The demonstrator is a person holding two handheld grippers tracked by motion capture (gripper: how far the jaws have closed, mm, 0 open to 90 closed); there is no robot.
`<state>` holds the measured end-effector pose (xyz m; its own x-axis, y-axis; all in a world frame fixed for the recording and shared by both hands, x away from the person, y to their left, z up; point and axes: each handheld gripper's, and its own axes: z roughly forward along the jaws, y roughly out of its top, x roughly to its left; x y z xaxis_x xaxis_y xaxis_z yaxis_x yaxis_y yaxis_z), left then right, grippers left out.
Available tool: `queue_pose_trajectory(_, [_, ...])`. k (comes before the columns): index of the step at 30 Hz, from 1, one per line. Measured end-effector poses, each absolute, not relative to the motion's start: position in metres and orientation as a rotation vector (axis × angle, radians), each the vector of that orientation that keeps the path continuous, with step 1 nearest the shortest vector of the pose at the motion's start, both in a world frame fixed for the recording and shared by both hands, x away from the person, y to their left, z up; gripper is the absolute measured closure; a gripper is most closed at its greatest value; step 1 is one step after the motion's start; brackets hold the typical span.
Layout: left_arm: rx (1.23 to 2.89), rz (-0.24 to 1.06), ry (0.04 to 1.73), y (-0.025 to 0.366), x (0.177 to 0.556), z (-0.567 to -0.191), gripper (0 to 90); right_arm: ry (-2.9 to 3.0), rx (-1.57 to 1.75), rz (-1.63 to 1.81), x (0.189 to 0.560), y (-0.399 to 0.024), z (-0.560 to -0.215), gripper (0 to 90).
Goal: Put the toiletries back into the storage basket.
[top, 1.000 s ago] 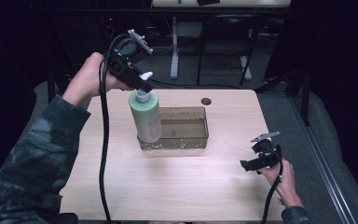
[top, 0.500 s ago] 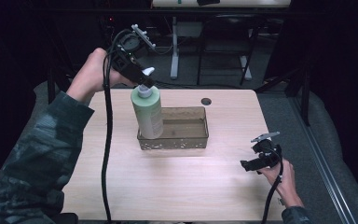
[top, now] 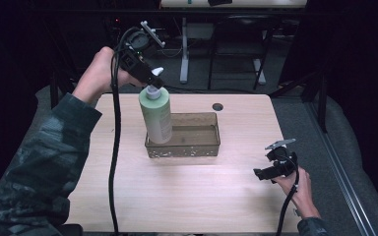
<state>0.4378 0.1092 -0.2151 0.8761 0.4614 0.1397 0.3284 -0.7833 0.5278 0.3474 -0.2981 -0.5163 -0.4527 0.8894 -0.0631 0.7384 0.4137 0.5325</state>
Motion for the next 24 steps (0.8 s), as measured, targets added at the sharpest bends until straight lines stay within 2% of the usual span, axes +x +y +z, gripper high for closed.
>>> queue_pose_trajectory(24, [2.557,0.355,0.676,0.11,0.47,-0.225,62.6,2.329,1.411,0.656,0.346,-0.299,-0.513,0.4])
